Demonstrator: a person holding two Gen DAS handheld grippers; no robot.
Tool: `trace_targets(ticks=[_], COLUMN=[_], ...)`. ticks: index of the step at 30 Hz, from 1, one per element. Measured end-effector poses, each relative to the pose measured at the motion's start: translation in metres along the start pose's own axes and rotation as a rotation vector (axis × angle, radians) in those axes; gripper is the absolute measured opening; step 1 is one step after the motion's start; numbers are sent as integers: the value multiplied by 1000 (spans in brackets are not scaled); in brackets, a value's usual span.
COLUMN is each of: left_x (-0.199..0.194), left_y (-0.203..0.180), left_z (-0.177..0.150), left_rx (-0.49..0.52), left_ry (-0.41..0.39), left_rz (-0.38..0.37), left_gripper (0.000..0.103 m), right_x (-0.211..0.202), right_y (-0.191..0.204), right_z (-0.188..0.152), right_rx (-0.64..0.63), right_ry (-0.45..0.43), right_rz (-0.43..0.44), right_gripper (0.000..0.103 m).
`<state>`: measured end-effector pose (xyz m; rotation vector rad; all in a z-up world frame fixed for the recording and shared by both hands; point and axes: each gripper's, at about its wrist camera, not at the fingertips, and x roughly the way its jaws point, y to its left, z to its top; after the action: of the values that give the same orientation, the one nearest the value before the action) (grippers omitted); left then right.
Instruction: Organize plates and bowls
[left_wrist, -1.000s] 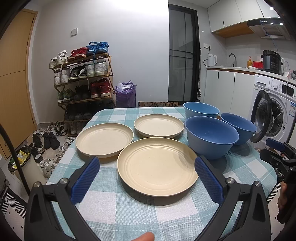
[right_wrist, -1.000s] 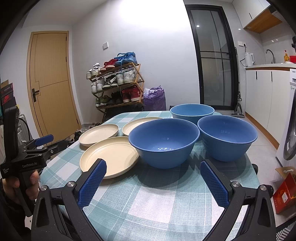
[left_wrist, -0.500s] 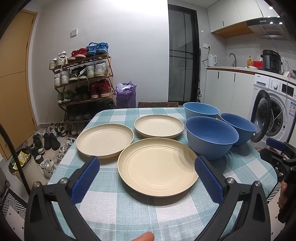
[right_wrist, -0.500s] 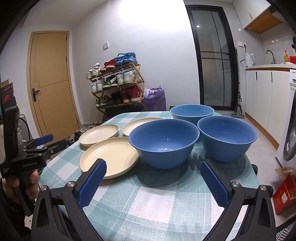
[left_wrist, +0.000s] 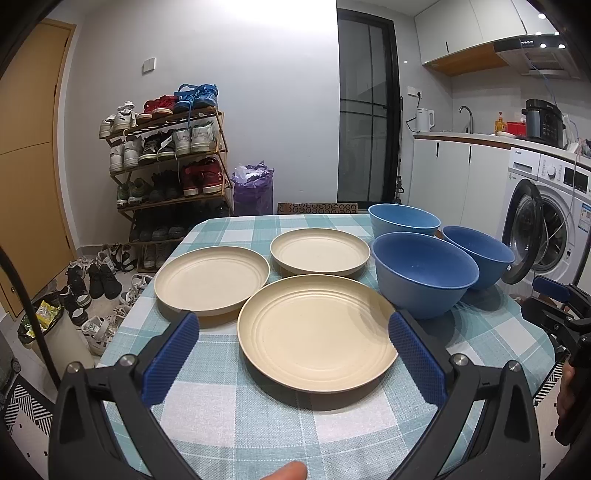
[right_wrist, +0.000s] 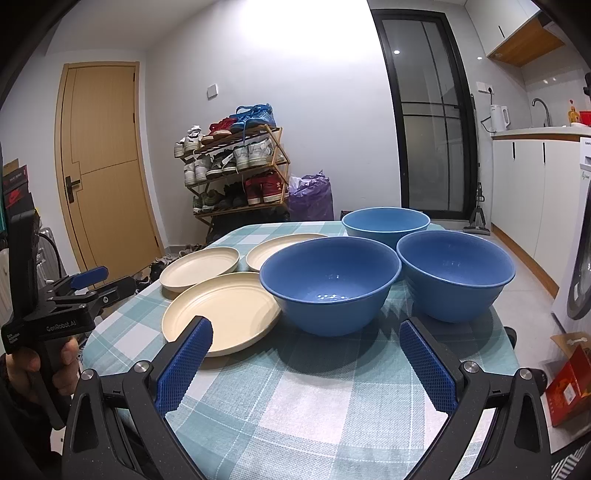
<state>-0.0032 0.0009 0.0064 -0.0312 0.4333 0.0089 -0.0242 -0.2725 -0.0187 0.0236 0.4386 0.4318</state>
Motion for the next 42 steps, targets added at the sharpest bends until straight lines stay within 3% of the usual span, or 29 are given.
trace_targets(ticks=[17, 21, 26, 40, 42], left_x=[11, 19, 31, 66, 73], left_y=[2, 13, 32, 56, 57], left_z=[-2, -1, 2, -4, -5], left_rx=[37, 0, -57, -82, -80], left_ry=[29, 61, 98, 182, 215], left_rz=[-1, -15, 1, 26, 11], left_gripper=[103, 103, 103, 101, 98], right_x=[10, 14, 28, 80, 88], right_y=[-2, -3, 9, 43, 47], right_z=[8, 13, 17, 14, 13], right_rx=[41, 77, 53, 41, 41], right_ry=[24, 30, 80, 204, 225], right_rz=[-7, 13, 11, 101, 110], right_gripper=[103, 103, 103, 103, 103])
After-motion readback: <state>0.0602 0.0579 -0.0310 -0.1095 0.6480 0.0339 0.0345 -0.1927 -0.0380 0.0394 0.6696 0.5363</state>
